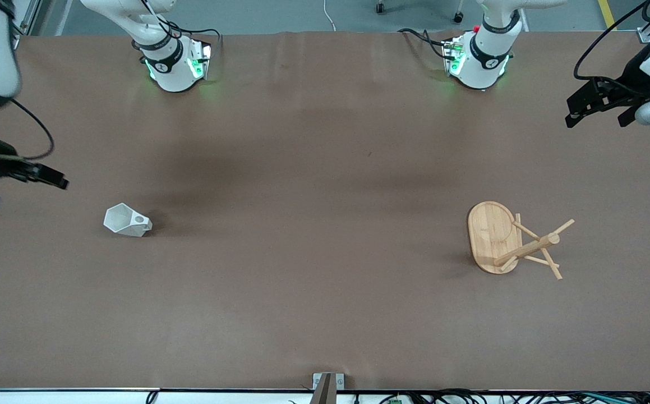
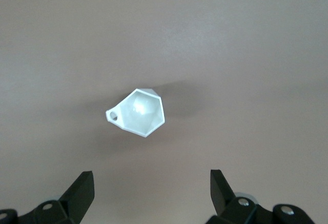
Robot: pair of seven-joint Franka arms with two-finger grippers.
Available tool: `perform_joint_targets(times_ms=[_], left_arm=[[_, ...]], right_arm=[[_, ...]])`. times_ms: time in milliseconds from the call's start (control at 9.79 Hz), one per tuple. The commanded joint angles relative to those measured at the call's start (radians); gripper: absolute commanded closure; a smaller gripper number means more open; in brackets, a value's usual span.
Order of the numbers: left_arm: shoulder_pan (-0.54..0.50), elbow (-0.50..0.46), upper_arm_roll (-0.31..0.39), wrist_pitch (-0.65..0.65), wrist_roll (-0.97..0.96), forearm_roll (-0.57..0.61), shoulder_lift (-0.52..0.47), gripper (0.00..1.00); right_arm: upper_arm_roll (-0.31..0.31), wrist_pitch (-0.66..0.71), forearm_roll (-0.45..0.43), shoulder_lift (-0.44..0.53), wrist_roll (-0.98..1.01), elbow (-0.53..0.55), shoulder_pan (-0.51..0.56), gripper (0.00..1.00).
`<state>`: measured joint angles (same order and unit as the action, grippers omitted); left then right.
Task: Hang cup on rack
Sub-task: 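Reach the right gripper down to the white cup and grasp it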
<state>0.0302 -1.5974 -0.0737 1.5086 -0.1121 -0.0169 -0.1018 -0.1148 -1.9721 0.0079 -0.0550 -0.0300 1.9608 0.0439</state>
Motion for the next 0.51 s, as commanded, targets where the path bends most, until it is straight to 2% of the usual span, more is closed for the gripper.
perform_joint_targets(times_ms=[0,307,409], left_arm=[[0.004,-0.001,-0.002,-0.034,-0.009,0.002,0.014,0.0],[0.008,-0.003,-0.002,-0.031,-0.009,0.002,0.031,0.0],[0.01,-0.001,-0.002,-0.027,-0.011,0.003,0.036,0.0]], right_arm=[[0.001,-0.204,0.006,-0.035,0.033,0.137,0.01,0.0],[0.001,-0.512,0.006,-0.159,0.106,0.252,0.011,0.0],[0.001,-0.566,0.006,-0.192,0.113,0.269,0.02,0.0]])
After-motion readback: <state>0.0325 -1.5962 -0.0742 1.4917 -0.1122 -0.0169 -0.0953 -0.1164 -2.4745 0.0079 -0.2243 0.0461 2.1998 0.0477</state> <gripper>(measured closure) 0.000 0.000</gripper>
